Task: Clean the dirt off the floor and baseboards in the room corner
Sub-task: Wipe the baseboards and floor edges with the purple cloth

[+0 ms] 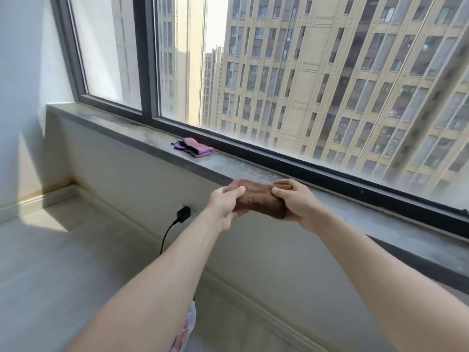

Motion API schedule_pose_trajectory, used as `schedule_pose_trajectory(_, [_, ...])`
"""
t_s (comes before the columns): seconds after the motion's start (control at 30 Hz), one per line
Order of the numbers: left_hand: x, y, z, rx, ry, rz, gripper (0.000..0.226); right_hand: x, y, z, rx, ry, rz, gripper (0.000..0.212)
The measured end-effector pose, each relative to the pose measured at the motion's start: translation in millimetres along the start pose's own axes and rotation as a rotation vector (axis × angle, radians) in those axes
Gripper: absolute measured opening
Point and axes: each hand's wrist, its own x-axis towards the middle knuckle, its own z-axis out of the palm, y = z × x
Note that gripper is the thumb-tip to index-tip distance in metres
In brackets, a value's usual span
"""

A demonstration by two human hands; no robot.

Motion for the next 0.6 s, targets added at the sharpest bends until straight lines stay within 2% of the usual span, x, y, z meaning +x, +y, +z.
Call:
schedule_pose_trajectory(0.07, [24.8, 23.6, 17.2, 0.080, -0.045, 0.076, 0.045, 31.0, -16.2, -8.5, 0.020, 0.105, -0.080, 0.021])
schedule_pose_trajectory(0.1, [40.2, 32.8, 24.1, 0.163, -0.052, 0.115, 0.060, 46.8, -24.0, -14.0, -0.017, 0.160, -0.097, 0.028])
schedule_pose_trajectory(0.13, [55.2, 40.5, 26.6, 0.285, -0.025, 0.152, 0.076, 62.6, -29.3, -19.6, -0.143, 0.209, -0.109, 0.040])
schedule_pose_trajectory(0.17, [72.0, 46.1, 24.5, 0.431, 0.035, 0.192, 0.080, 76.0, -30.4, -23.5, -0.363, 0.245, -0.129, 0.052])
schedule_pose_trajectory(0.23, [97.3, 51.3, 15.3, 0.715, 0.169, 0.285, 0.058, 96.2, -19.8, -23.6, -0.810, 0.276, -0.243, 0.062])
schedule_pose_trajectory(0.27, [106.3, 52.7, 8.9, 0.838, 0.227, 0.314, 0.047, 102.9, -11.7, -19.9, -0.981, 0.237, -0.350, 0.060])
schedule_pose_trajectory(0.33, [126.1, 52.9, -9.0, 1.035, 0.314, 0.325, 0.037, 110.2, 2.1, -7.8, -1.210, 0.053, -0.495, 0.056])
schedule_pose_trajectory(0.4, [144.9, 55.1, -22.0, 1.243, 0.398, 0.384, 0.035, 118.0, 6.1, -2.0, -1.229, -0.031, -0.468, 0.053])
schedule_pose_trajectory(0.47, [164.3, 59.8, -25.2, 1.441, 0.434, 0.459, 0.034, 130.2, 5.2, -4.2, -1.222, -0.017, -0.449, 0.051])
schedule_pose_trajectory(0.53, [181.2, 70.1, -25.4, 1.575, 0.411, 0.474, 0.035, 139.8, 7.1, -5.5, -1.218, -0.012, -0.439, 0.051])
schedule_pose_trajectory(0.6, [200.3, 78.2, -25.7, 1.677, 0.372, 0.415, 0.039, 146.4, 13.9, -3.7, -1.186, 0.010, -0.438, 0.052])
